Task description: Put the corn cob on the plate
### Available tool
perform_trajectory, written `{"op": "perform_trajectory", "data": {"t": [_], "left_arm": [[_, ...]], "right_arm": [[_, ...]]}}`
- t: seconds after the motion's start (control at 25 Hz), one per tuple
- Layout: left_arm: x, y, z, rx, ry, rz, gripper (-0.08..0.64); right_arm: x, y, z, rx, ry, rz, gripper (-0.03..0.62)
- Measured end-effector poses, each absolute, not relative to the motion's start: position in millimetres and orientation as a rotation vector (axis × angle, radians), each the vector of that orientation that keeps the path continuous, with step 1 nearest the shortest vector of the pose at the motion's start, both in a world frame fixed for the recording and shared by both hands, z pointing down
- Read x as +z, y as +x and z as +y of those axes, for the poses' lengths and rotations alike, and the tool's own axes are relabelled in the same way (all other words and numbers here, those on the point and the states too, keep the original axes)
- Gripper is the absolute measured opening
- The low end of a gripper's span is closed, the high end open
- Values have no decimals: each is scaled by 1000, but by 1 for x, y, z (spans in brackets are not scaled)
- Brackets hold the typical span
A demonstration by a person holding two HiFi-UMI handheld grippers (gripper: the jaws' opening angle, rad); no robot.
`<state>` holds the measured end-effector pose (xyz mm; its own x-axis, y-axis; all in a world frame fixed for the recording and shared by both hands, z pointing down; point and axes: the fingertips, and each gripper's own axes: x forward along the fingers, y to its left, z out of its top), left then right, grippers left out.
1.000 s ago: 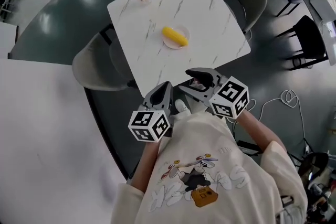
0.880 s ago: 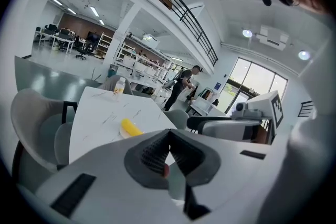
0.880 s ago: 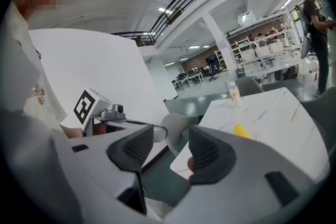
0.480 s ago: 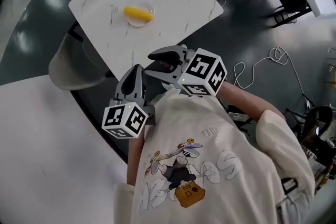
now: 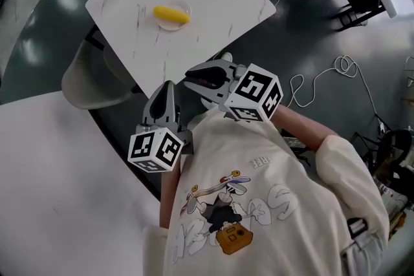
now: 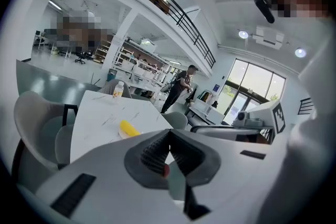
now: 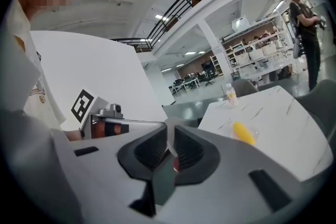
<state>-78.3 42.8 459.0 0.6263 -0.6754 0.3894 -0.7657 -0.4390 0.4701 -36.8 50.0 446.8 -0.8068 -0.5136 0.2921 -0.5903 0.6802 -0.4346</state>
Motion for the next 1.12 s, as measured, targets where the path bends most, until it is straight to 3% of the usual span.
{"op": "perform_trajectory", "data": {"t": [0.04,0.08,1.12], "left_arm": [[459,-79,43,181,2224,-1129,6],[459,-79,43,173,2221,-1134,6],[460,-91,44,169,2218,-1086,6]], "right_arm": [[446,-33,47,782,940,-2745,18],[445,-30,44,768,969,-2746,5],[437,-20,42,692,1071,-2678,5]]}}
